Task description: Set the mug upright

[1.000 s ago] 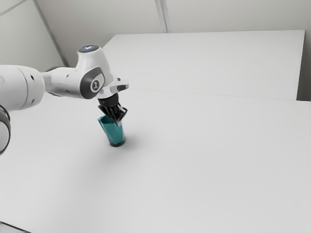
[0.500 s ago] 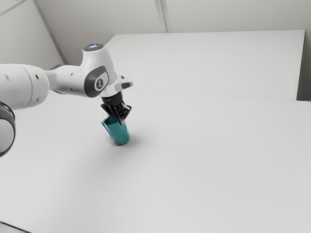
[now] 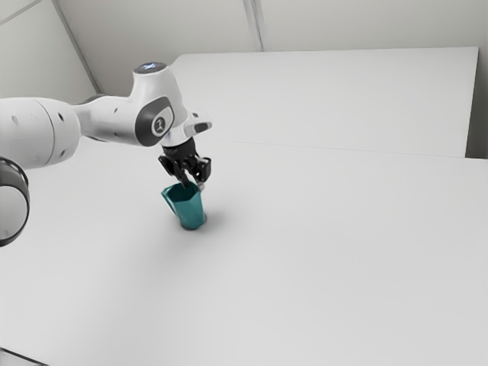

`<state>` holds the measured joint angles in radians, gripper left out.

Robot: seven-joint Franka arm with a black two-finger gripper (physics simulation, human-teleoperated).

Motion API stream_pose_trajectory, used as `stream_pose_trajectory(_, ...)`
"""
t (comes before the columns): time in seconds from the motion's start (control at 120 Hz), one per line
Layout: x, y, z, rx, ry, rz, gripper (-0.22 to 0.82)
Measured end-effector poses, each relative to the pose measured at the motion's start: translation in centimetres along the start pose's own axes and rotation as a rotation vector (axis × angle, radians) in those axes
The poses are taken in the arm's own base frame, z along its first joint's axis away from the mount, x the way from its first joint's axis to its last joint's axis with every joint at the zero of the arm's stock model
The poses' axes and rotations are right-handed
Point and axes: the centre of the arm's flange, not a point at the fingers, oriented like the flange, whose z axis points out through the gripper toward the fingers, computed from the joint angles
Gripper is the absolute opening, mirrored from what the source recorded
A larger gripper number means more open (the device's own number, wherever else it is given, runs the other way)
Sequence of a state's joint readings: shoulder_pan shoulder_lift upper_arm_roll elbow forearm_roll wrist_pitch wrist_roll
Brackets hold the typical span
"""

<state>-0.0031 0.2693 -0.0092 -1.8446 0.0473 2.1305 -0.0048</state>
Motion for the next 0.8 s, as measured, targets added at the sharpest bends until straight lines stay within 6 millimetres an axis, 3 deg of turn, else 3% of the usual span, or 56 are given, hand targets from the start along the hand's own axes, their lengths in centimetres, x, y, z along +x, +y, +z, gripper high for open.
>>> stream_pose_trajectory(0.308, 0.4, 0.0, -1.1, -0.001, 0.020, -0.015, 0.32)
stream_pose_trajectory(0.408, 0.2, -0.2, -2.3, -0.001, 0.030, -0.019, 0.41)
stream_pose_trajectory(0.575, -1.6, -1.4, -9.4, 0.004, 0.100, -0.012, 0.52)
stream_pose_trajectory(0.708, -3.4, -2.7, -14.3, 0.007, 0.137, 0.003, 0.56)
stream_pose_trajectory(0.8, -3.7, -3.6, -17.9, 0.012, 0.160, 0.016, 0.57)
